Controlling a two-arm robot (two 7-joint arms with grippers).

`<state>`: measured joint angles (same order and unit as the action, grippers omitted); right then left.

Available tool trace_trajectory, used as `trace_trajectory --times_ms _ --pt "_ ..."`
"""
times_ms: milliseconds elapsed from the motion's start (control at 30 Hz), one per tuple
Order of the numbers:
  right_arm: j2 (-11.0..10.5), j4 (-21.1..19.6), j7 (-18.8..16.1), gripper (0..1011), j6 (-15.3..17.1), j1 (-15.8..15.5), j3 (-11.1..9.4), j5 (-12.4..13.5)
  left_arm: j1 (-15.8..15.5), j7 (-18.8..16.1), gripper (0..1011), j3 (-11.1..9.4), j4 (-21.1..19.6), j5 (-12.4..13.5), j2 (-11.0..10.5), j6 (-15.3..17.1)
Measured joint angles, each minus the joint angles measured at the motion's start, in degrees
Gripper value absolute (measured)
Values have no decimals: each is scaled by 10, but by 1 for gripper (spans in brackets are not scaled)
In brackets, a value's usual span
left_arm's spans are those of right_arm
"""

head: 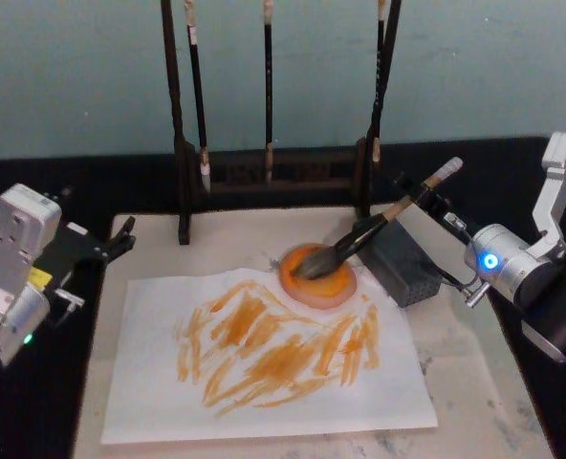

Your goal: Pick up the brush from the inkstone, write on the paper, then place the brush back to its original position.

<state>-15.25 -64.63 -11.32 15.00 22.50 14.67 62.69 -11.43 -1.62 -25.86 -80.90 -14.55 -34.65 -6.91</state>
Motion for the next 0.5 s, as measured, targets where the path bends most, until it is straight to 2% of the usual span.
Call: trace_trajectory --times_ms 67,100,167,267,333,367,500 --pt "0 0 0 623 0 0 0 0 0 0 1001 0 0 0 0 0" --pt "0 0 0 561 0 0 0 0 0 0 1001 0 0 0 0 0" --pt "0 0 0 530 0 0 0 0 0 0 1001 0 0 0 0 0" --pt "0 0 1 418 0 0 0 0 0 0 1001 0 0 0 0 0" --pt "0 -1 1 383 1 0 -1 0 0 0 1001 0 0 0 0 0" --pt "0 -1 1 322 1 0 -1 0 0 0 1001 0 0 0 0 0" --pt "0 -1 1 199 1 0 -1 0 0 0 1001 0 0 0 0 0"
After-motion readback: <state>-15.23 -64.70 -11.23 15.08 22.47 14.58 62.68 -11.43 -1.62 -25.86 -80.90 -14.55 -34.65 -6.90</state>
